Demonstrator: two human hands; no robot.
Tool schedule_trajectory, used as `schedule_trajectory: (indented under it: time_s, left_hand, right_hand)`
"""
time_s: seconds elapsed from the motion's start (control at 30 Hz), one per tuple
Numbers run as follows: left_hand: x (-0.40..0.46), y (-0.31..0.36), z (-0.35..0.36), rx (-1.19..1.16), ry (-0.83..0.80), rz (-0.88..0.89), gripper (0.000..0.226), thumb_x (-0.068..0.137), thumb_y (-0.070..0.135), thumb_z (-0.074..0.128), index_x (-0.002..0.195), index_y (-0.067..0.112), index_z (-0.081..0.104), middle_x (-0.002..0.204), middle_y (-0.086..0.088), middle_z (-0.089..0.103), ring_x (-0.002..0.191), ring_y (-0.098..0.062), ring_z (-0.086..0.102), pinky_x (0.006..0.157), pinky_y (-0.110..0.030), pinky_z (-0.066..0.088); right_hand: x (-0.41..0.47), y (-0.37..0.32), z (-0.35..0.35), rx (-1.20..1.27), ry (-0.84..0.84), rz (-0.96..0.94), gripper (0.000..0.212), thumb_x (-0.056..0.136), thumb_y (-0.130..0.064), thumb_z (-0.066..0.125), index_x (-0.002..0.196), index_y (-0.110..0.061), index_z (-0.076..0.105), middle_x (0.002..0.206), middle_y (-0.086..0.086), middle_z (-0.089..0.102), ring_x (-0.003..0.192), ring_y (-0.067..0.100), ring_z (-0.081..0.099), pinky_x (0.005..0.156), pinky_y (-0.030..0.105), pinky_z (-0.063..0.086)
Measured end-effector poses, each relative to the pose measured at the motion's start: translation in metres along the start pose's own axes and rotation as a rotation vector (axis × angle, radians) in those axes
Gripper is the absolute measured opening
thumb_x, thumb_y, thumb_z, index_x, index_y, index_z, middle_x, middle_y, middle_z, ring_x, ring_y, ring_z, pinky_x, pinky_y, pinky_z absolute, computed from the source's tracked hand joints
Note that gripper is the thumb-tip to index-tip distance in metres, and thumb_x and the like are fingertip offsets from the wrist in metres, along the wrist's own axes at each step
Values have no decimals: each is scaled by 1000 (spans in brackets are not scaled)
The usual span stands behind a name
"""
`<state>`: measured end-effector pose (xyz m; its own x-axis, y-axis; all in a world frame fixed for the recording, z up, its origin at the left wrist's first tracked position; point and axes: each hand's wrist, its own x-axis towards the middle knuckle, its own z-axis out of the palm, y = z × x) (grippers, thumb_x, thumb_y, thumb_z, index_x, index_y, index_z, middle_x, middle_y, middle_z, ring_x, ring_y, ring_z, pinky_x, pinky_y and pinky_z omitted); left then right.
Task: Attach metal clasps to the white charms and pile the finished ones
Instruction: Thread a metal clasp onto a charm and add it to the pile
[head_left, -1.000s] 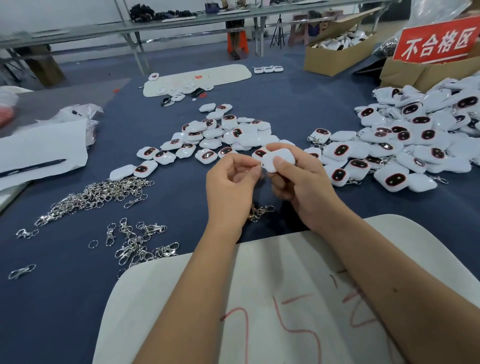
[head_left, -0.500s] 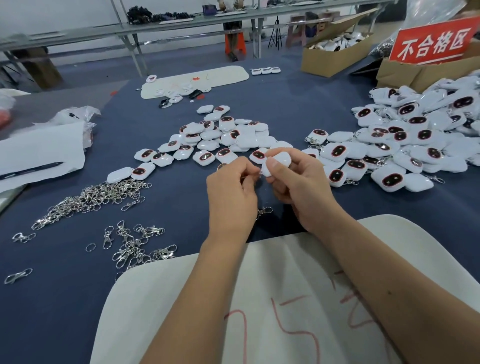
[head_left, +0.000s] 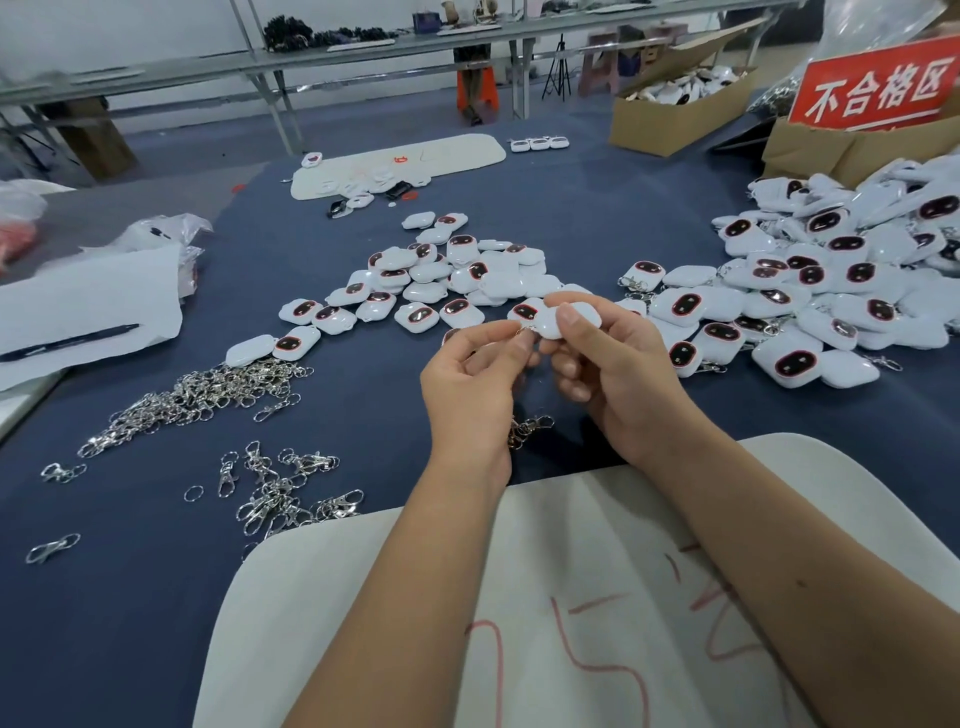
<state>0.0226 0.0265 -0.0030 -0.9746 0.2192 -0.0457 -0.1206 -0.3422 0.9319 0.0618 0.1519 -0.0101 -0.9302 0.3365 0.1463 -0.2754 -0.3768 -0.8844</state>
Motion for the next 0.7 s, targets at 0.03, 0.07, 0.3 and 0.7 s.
schedule_trajectory:
  time_s: [0.03,0.07,0.3,0.7]
  left_hand:
    - [0,0,0,-20,-3,-18,11,89,2,75,99,4,73,76,-8,73,71,-14,65,69,-25,52]
    - [0,1,0,-21,-9,-24,12,89,1,74,101,3,72,75,-8,72,70,-13,65,67,-23,51]
    - [1,3,-5,438,-25,241,11,89,2,73,87,13,72,70,-1,74,67,-12,71,71,-27,57]
    - [2,3,-9,537,-37,236,9,90,6,74,87,14,73,78,1,75,69,-7,71,69,-21,55]
  right_hand:
    - [0,1,0,5,6,-1,24,103,-11,59,124,1,60,74,8,67,54,9,49,45,19,38]
    - [1,1,-1,11,14,1,23,103,-11,60,123,1,60,74,8,66,54,9,50,45,19,38]
    - [0,4,-2,-38,57,11,9,101,-16,65,105,-10,69,70,5,65,52,10,47,42,19,36]
    - [0,4,2,-126,53,-4,9,105,-14,59,107,-9,66,66,3,62,50,9,49,41,21,36]
